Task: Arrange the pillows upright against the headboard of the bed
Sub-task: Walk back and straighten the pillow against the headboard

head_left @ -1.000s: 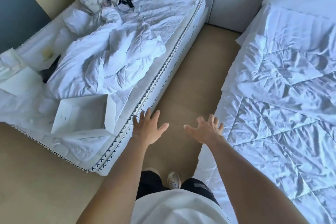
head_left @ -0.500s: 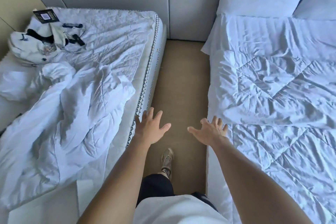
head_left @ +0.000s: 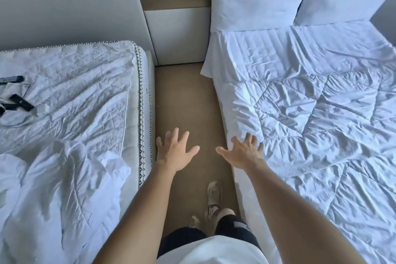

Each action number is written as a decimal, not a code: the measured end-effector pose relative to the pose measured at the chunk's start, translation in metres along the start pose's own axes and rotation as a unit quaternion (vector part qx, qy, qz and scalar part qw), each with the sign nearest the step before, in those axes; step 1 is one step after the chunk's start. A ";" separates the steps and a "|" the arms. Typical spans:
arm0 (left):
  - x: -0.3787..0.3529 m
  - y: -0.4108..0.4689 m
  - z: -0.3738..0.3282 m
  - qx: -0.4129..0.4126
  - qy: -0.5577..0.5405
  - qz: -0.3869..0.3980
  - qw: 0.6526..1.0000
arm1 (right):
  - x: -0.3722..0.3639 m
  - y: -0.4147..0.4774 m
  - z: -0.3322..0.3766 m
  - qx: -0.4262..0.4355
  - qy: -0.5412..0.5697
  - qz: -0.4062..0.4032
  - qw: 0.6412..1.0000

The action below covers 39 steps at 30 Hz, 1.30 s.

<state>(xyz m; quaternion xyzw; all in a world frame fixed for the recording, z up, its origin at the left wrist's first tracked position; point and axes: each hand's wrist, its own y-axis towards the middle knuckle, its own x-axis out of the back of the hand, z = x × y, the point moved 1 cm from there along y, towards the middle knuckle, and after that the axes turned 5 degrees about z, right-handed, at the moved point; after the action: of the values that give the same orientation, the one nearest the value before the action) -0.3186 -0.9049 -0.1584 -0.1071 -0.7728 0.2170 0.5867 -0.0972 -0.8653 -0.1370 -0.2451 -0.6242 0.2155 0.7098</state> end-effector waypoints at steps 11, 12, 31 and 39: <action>0.111 0.222 -0.049 -0.038 0.046 -0.016 0.998 | 0.131 0.196 0.009 -0.037 0.025 -0.026 0.999; 0.121 0.240 -0.055 -0.041 0.048 -0.015 0.998 | 0.145 0.213 0.011 -0.038 0.029 -0.024 0.999; 0.281 0.566 -0.108 -0.092 0.083 0.017 0.992 | 0.346 0.479 0.062 -0.081 0.065 -0.024 0.994; 0.377 0.730 -0.125 -0.108 0.085 0.021 0.990 | 0.465 0.604 0.105 -0.101 0.085 -0.057 0.990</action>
<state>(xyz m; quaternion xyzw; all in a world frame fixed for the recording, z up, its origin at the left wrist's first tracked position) -0.3736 -0.0756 -0.1437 -0.2042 -0.7362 0.1351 0.6309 -0.1414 -0.0971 -0.1368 -0.2974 -0.5933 0.0892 0.7427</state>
